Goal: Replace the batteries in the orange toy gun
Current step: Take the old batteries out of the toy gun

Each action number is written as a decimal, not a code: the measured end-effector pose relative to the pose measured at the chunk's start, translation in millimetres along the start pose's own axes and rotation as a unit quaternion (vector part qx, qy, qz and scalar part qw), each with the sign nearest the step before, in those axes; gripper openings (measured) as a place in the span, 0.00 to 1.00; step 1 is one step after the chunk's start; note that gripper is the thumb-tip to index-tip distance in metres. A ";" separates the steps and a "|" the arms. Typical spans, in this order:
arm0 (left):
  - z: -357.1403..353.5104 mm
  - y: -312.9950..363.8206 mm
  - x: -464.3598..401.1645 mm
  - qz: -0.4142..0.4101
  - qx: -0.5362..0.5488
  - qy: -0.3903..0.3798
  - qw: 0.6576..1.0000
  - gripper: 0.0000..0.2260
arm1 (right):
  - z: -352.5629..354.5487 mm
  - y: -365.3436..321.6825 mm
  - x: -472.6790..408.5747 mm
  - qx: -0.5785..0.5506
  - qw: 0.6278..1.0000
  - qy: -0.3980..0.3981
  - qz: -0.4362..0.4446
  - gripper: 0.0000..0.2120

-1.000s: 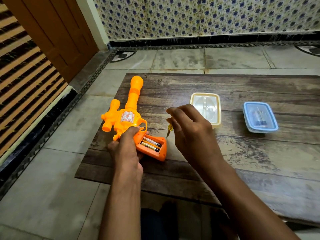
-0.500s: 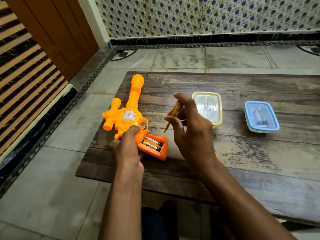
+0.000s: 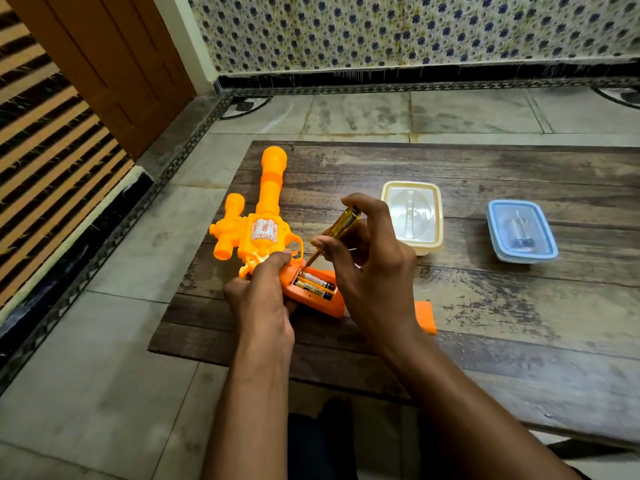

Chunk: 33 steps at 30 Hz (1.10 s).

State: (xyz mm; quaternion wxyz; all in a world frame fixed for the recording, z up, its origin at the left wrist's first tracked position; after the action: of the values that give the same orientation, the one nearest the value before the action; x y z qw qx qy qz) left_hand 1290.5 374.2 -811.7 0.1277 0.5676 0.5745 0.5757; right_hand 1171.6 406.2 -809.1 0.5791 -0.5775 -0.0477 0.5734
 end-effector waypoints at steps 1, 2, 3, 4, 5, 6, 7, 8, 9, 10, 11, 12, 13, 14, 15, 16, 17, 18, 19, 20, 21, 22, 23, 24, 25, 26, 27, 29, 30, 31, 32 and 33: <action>0.2 0.0 -0.6 0.002 0.000 0.000 1.000 0.17 | -0.6 0.6 0.1 0.001 1.000 -0.003 -0.001 0.21; 0.3 -0.1 -1.1 0.004 0.000 -0.001 1.000 0.19 | -0.9 1.1 0.1 0.000 1.000 -0.004 -0.003 0.21; 0.3 0.0 -1.4 0.005 0.003 -0.002 1.000 0.21 | -1.2 1.5 0.0 -0.002 1.000 -0.003 -0.006 0.21; 0.2 -0.3 -2.0 0.006 0.007 -0.001 1.000 0.23 | -1.4 1.8 -0.2 -0.002 1.000 -0.002 -0.009 0.21; 0.6 -0.8 -2.8 0.008 0.006 0.003 1.000 0.26 | -1.7 2.0 -0.2 0.001 1.000 0.000 -0.009 0.21; 0.9 -1.3 -3.2 0.010 0.004 0.003 1.000 0.27 | -2.1 2.2 -0.2 0.004 1.000 0.001 -0.008 0.21; 1.6 -2.4 -4.6 0.011 0.002 0.002 1.000 0.27 | -2.4 2.1 -0.1 0.006 1.000 0.001 -0.008 0.21; 2.0 -3.3 -5.4 0.012 0.000 -0.001 1.000 0.25 | -2.7 1.9 -0.1 0.004 1.000 -0.001 -0.010 0.21; 2.4 -4.0 -6.2 0.013 -0.002 -0.003 1.000 0.24 | -3.0 1.4 -0.1 0.001 1.000 -0.003 -0.013 0.20; 2.5 -4.4 -7.0 0.015 -0.004 -0.004 1.000 0.24 | -3.3 1.0 -0.1 -0.002 1.000 -0.004 -0.015 0.20; 2.6 -4.5 -7.4 0.014 -0.005 -0.003 1.000 0.23 | -3.5 0.8 -0.1 -0.004 1.000 -0.006 -0.016 0.20; 2.3 -4.5 -7.1 0.013 -0.004 0.000 1.000 0.21 | -3.5 0.9 -0.3 -0.005 1.000 -0.006 -0.017 0.19; 1.7 -4.4 -6.5 0.011 -0.003 0.002 1.000 0.20 | -3.5 1.3 -0.6 -0.004 1.000 -0.006 -0.019 0.19; 1.4 -4.6 -6.2 0.009 -0.003 0.005 1.000 0.18 | -3.3 1.7 -1.1 -0.003 1.000 -0.008 -0.021 0.19; 0.9 -5.0 -5.6 0.007 -0.006 0.008 1.000 0.16 | -2.9 2.0 -1.7 0.001 1.000 -0.010 -0.021 0.19; 0.5 -5.0 -4.8 0.004 -0.010 0.012 1.000 0.15 | -2.8 1.9 -2.4 0.006 1.000 -0.015 -0.020 0.19; 0.7 -5.3 -4.9 0.002 -0.012 0.015 1.000 0.15 | -2.5 1.6 -3.2 0.014 1.000 -0.022 -0.017 0.19; 0.4 -5.3 -5.0 0.002 -0.011 0.014 1.000 0.16 | -2.7 1.0 -4.1 0.024 0.999 -0.029 -0.011 0.19; 0.7 -5.1 -5.3 0.003 -0.010 0.012 1.000 0.17 | -3.3 0.2 -5.1 0.032 0.999 -0.035 -0.005 0.19; 0.7 -5.1 -5.4 0.005 -0.010 0.012 1.000 0.19 | -3.9 -0.7 -6.5 0.038 0.998 -0.042 0.001 0.19; 0.8 -4.8 -5.7 0.005 -0.010 0.013 1.000 0.20 | -4.9 -2.0 -8.3 0.041 0.998 -0.049 0.008 0.20; 1.2 -4.7 -6.0 0.006 -0.010 0.014 1.000 0.20 | -5.9 -3.2 -10.2 0.042 0.997 -0.058 0.016 0.20; 1.7 -4.5 -6.2 0.007 -0.009 0.015 1.000 0.19 | -7.2 -4.7 -12.0 0.043 0.996 -0.067 0.026 0.21; 2.2 -4.4 -6.7 0.008 -0.009 0.013 1.000 0.18 | -8.9 -6.3 -13.5 0.046 0.995 -0.076 0.037 0.22; 2.5 -4.3 -6.9 0.010 -0.009 0.007 1.000 0.17 | -10.8 -8.0 -14.8 0.048 0.994 -0.087 0.045 0.23; 3.1 -4.1 -7.4 0.011 -0.010 0.003 1.000 0.15 | -13.1 -9.5 -15.8 0.045 0.993 -0.099 0.049 0.24; 3.9 -3.6 -7.8 0.011 -0.009 -0.002 1.000 0.14 | -15.1 -10.5 -16.9 0.038 0.992 -0.111 0.050 0.24; 4.5 -2.9 -8.8 0.014 -0.005 -0.005 1.000 0.17 | -18.5 -11.3 -19.1 0.035 0.990 -0.122 0.056 0.25; 4.8 -2.9 -9.4 0.016 -0.005 -0.004 1.000 0.20 | -19.4 -11.3 -20.9 0.037 0.990 -0.124 0.060 0.24; 5.1 -2.9 -9.4 0.016 -0.002 -0.003 1.000 0.23 | -19.6 -11.4 -22.8 0.035 0.990 -0.125 0.060 0.24; 5.3 -3.6 -10.2 0.015 0.000 0.000 1.000 0.24 | -19.2 -11.8 -24.8 0.030 0.990 -0.128 0.055 0.24; 5.3 -3.9 -10.4 0.014 -0.003 0.001 1.000 0.23 | -18.6 -12.3 -26.6 0.027 0.990 -0.132 0.050 0.23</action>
State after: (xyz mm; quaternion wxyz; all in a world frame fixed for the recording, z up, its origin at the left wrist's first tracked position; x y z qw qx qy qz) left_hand 1296.1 369.8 -821.7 0.1206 0.5746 0.5650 0.5797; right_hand 1183.5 379.6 -790.1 0.5536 -0.4826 -0.0799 0.6740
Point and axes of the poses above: each hand's wrist, its own x-axis away from the middle knuckle, its own z-axis out of the back of the hand, y = z × x, the point moved 1 cm from there along -x, towards the middle knuckle, and after that the axes turned 7 degrees about x, right-handed, at the moved point
